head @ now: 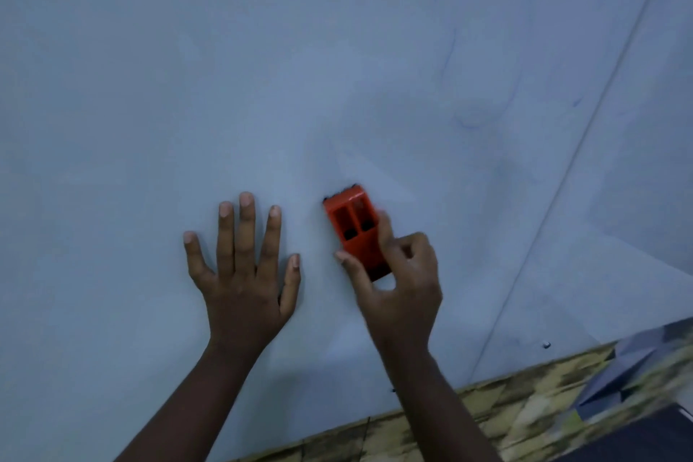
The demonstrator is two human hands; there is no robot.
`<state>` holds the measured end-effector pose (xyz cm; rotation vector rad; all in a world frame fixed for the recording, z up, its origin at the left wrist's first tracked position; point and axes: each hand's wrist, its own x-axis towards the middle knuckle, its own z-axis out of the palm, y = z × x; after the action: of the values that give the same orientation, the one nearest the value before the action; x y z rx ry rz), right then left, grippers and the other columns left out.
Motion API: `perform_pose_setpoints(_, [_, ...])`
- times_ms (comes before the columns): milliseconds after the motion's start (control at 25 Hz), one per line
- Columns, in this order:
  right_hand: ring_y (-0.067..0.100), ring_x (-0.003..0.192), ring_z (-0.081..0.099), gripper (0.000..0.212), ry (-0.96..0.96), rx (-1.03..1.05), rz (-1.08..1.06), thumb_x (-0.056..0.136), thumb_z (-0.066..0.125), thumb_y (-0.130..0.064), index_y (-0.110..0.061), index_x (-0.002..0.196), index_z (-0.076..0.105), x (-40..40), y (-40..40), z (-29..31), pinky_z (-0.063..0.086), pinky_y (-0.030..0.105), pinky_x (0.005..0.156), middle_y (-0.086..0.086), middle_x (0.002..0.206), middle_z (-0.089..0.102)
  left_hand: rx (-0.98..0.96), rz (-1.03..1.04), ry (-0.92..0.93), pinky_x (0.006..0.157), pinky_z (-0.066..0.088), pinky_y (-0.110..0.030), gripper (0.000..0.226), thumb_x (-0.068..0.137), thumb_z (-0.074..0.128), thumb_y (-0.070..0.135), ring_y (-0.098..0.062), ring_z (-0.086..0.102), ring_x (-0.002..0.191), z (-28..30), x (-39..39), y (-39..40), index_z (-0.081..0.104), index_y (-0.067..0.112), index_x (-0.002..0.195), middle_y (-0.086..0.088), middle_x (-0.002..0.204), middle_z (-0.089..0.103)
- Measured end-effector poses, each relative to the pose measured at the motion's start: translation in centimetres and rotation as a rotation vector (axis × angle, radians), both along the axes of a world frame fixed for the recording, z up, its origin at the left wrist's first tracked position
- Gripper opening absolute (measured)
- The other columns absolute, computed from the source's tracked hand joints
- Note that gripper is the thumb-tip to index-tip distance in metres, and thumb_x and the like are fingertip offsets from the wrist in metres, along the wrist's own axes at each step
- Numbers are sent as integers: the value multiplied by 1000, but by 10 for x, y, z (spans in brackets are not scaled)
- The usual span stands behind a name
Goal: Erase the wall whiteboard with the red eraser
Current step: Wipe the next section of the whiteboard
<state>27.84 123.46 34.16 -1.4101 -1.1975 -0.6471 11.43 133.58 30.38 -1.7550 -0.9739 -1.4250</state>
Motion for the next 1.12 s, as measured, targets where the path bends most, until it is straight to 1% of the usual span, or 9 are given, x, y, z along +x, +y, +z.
perform_pose_setpoints(120, [16,84,60,70,219,40,30,82,70,-67,-42,146,54,25,0,37,59,43,70,-7,94,49,8,-19,20,128,4,-66,72,106,51,39,-34,9,164,1,-1,-1,27,11,167,-16,177,9])
perform_pose_setpoints(240, [12,81,60,72,388,54,64,81,70,-70,-48,146,48,40,-6,13,60,47,71,-9,90,44,4,-72,-30,127,10,-64,64,105,57,34,-32,19,162,2,0,-8,41,11,162,-17,172,26])
perform_pose_setpoints(400, [18,85,57,71,280,4,66,87,70,-61,-41,151,46,36,-15,-27,58,44,72,-10,94,43,46,-102,-53,109,28,-56,50,102,61,32,-30,46,141,26,24,-26,60,16,149,-9,155,54])
perform_pose_setpoints(560, [14,83,55,68,163,54,4,87,66,-66,-37,147,53,73,-6,24,54,29,65,-9,93,46,76,-73,-117,111,24,-54,50,105,55,35,-30,38,149,88,57,-25,57,16,152,-10,159,49])
perform_pose_setpoints(720, [11,76,62,70,330,116,38,83,72,-66,-38,146,56,153,-15,46,59,37,65,-5,90,50,84,-6,-154,116,22,-58,56,107,52,34,-29,27,158,116,76,-15,46,14,158,-12,166,39])
perform_pose_setpoints(840, [10,78,64,75,503,185,93,78,75,-58,-28,144,57,213,-31,42,52,12,67,3,89,56,96,42,-140,116,23,-63,59,107,51,32,-25,21,161,115,79,-12,42,12,161,-13,168,34])
perform_pose_setpoints(920, [5,82,64,76,556,186,143,76,77,-55,-24,143,60,239,-36,49,49,6,69,1,92,60,99,54,-135,116,23,-65,59,107,50,31,-21,14,163,113,80,-12,40,11,161,-13,169,31])
perform_pose_setpoints(1040, [-4,77,60,75,570,221,154,79,77,-55,-23,144,60,247,-29,67,51,10,68,1,93,60,105,80,-124,118,22,-65,59,107,48,31,-20,12,163,114,83,-13,39,9,162,-14,169,30])
perform_pose_setpoints(1120, [1,75,60,73,548,226,127,81,76,-59,-25,144,59,229,-23,73,55,22,66,2,90,56,109,98,-121,118,22,-64,59,107,47,30,-23,15,163,113,83,-12,38,8,162,-16,169,31])
